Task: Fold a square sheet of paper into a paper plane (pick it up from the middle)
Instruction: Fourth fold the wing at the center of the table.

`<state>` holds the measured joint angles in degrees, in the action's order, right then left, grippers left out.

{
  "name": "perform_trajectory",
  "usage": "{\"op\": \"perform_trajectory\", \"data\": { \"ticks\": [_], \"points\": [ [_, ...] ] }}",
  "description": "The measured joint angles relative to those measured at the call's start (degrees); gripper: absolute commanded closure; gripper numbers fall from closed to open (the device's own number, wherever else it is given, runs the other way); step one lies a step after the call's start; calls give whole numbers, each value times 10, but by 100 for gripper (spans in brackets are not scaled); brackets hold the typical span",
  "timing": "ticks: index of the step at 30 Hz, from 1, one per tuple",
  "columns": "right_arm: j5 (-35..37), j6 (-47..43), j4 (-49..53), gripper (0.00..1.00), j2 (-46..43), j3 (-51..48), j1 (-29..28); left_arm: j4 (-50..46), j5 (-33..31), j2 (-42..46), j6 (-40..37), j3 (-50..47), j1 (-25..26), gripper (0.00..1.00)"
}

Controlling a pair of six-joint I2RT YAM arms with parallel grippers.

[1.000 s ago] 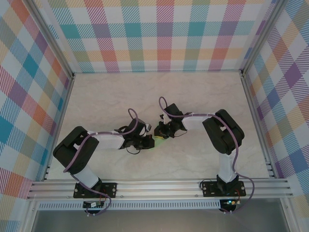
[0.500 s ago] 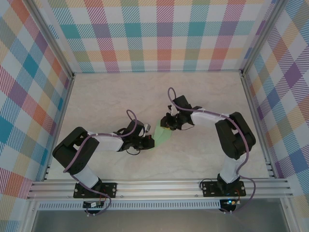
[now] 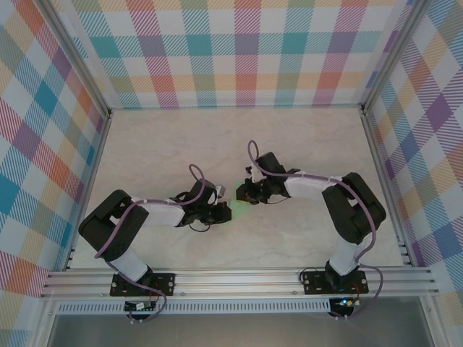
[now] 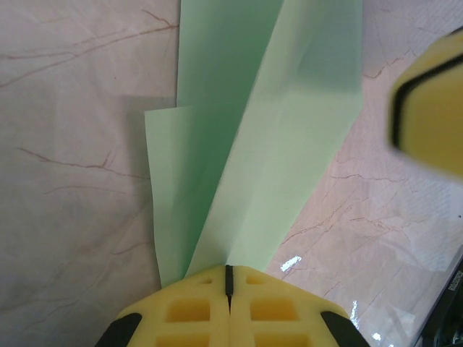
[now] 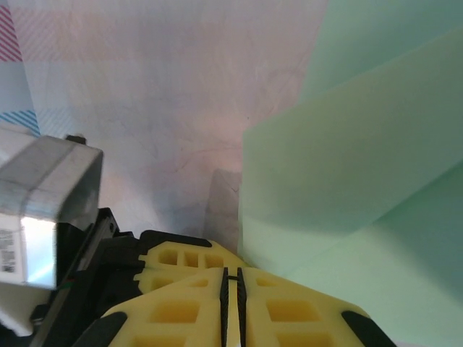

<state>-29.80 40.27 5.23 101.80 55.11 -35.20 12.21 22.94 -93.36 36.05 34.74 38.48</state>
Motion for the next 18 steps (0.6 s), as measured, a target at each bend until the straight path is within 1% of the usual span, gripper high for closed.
{"op": "perform_trajectory", "data": {
  "ticks": [6, 14, 18],
  "points": [
    [3, 4, 0, 87, 49, 24, -10, 0, 0, 0, 0, 0, 0, 100],
    [28, -3, 7, 86, 87, 52, 10, -1, 0, 0, -1, 0, 0, 100],
    [19, -5, 11, 86, 99, 61, 22, 0, 0, 0, -1, 0, 0, 100]
  ]
}}
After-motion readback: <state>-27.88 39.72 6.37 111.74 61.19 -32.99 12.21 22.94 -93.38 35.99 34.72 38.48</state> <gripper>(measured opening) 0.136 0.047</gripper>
